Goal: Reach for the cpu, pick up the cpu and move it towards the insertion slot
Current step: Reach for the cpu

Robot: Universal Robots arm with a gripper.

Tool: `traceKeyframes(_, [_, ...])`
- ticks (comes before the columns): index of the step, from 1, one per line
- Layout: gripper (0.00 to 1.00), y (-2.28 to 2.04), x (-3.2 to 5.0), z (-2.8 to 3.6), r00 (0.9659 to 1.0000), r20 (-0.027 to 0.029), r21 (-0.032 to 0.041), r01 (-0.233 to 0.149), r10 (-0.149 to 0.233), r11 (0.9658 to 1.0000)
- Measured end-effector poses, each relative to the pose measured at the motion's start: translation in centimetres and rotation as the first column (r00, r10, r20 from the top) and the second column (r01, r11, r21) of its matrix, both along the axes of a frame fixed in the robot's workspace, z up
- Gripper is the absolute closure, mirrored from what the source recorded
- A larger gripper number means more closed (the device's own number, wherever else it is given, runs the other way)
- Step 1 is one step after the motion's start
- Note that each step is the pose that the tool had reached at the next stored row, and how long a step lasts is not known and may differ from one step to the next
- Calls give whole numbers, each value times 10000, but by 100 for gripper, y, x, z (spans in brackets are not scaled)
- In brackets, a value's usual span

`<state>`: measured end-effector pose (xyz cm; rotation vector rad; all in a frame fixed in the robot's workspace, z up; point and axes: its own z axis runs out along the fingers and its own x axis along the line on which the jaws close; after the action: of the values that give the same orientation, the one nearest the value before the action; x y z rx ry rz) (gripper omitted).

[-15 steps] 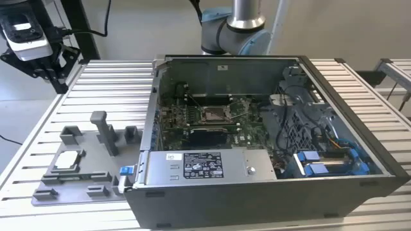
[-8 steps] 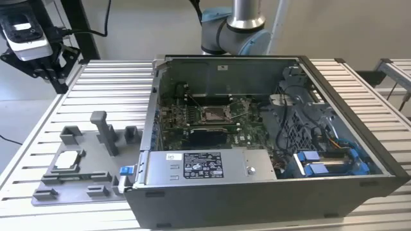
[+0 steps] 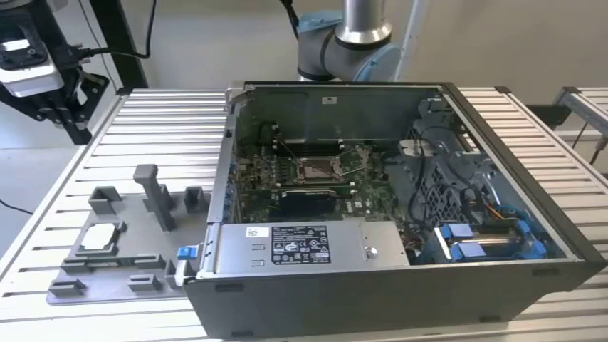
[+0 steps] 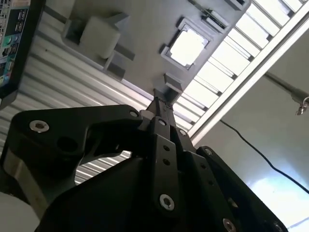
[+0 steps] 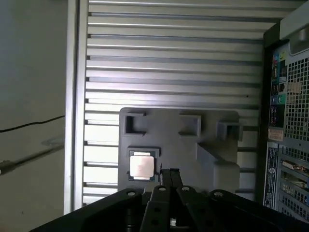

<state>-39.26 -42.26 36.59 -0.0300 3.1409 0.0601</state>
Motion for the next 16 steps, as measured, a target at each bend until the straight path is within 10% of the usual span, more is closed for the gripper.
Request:
traceKeyframes(5, [100,-114,-114,-22,10000,14,-1,1,-1,10000])
traceKeyframes(16, [100,-116,-278,-80,10000,23,-11,-2,2,10000])
